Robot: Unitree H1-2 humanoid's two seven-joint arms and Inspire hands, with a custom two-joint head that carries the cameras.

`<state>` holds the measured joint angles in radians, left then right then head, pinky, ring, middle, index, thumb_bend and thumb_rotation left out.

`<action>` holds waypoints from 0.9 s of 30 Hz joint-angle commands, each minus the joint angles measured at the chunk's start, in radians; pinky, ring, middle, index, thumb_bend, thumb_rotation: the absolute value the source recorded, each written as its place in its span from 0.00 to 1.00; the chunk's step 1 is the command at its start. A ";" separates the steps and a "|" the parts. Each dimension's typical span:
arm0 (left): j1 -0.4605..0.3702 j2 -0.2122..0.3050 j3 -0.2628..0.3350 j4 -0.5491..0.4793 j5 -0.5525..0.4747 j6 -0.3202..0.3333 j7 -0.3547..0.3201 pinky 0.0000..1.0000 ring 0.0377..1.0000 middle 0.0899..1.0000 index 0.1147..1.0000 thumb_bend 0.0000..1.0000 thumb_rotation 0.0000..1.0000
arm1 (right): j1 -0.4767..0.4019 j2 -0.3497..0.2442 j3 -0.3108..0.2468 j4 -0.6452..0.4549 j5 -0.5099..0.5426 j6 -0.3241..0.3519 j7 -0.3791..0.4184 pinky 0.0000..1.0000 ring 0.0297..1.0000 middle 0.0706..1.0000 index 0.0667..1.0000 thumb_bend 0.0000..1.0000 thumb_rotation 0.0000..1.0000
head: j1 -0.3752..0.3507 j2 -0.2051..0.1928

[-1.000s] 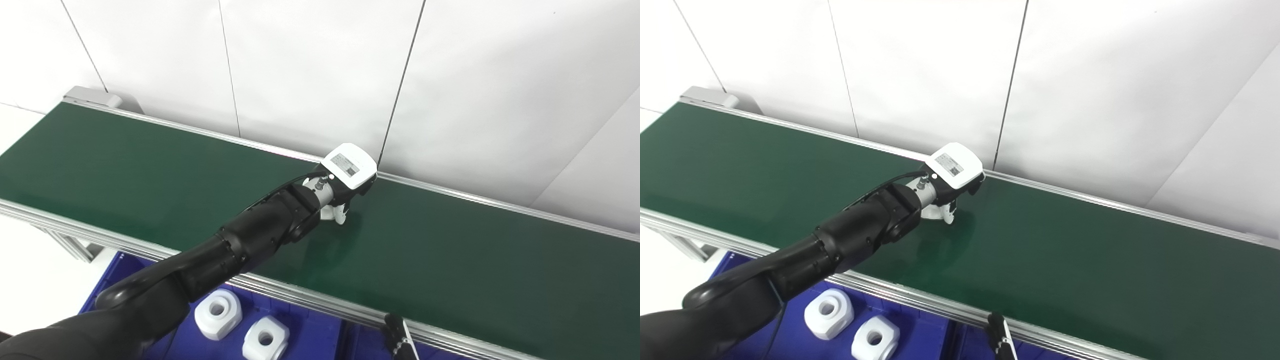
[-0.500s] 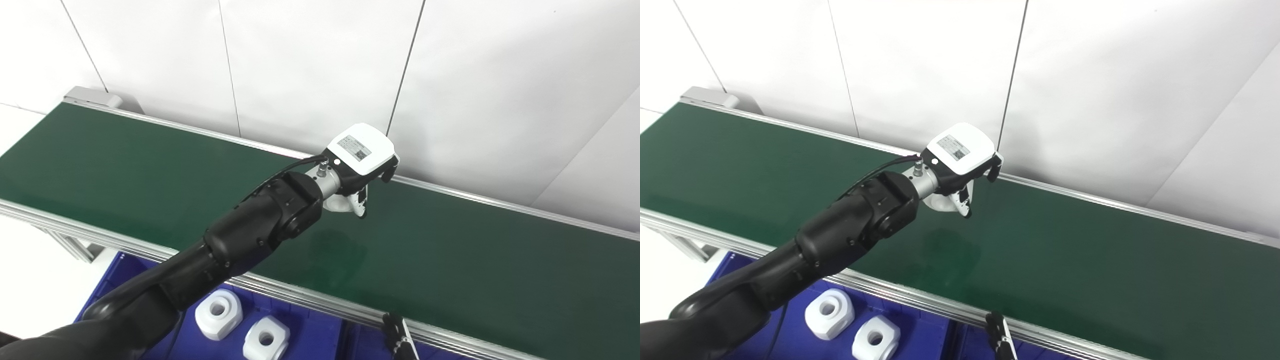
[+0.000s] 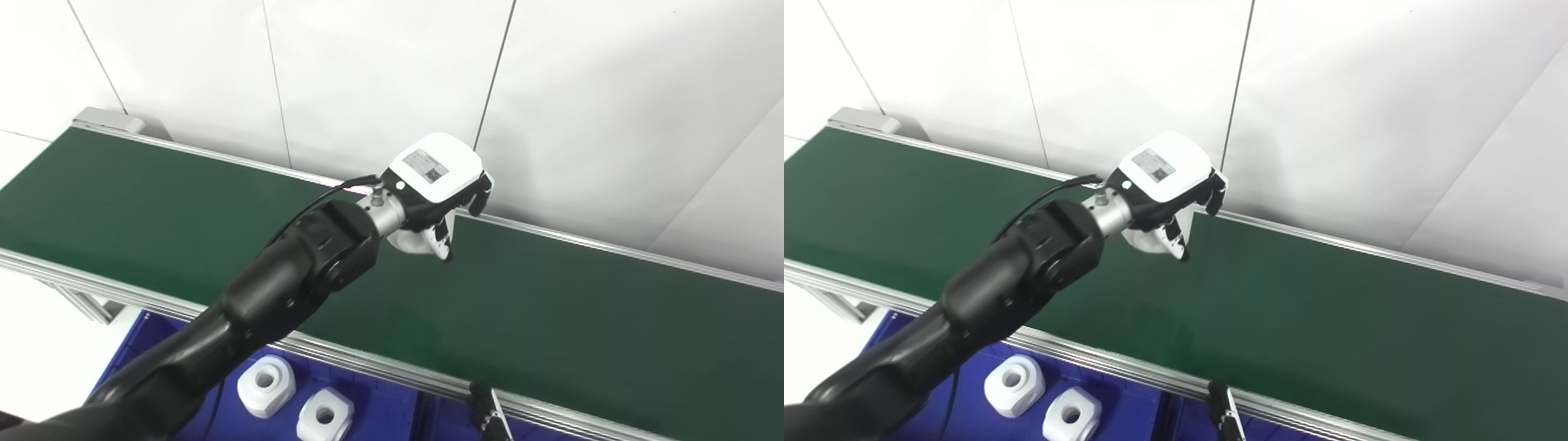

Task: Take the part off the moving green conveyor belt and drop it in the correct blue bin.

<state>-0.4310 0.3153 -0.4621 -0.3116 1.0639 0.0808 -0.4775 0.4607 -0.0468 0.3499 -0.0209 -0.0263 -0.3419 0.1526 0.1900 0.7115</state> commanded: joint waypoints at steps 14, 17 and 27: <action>0.520 0.014 0.127 -0.375 -0.006 -0.001 -0.132 0.35 0.36 0.44 0.47 0.50 0.00 | 0.034 -0.078 -0.028 -0.209 0.062 0.158 0.048 1.00 0.98 0.98 1.00 0.88 0.98 | 0.111 0.112; 0.597 0.027 0.148 -0.367 -0.004 -0.030 -0.105 0.31 0.35 0.44 0.47 0.50 0.00 | 0.033 -0.096 -0.038 -0.225 0.068 0.175 0.054 1.00 0.97 0.97 1.00 0.88 0.97 | 0.132 0.129; 0.732 0.039 0.177 -0.230 0.000 -0.108 0.031 0.36 0.38 0.45 0.45 0.50 0.00 | 0.038 -0.123 -0.051 -0.274 0.110 0.201 0.068 1.00 0.94 0.95 1.00 0.86 0.94 | 0.182 0.175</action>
<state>0.2938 0.3455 -0.2966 -0.5423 1.0666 -0.0019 -0.4994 0.4936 -0.1692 0.2999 -0.2591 0.0694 -0.1488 0.2078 0.3712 0.8866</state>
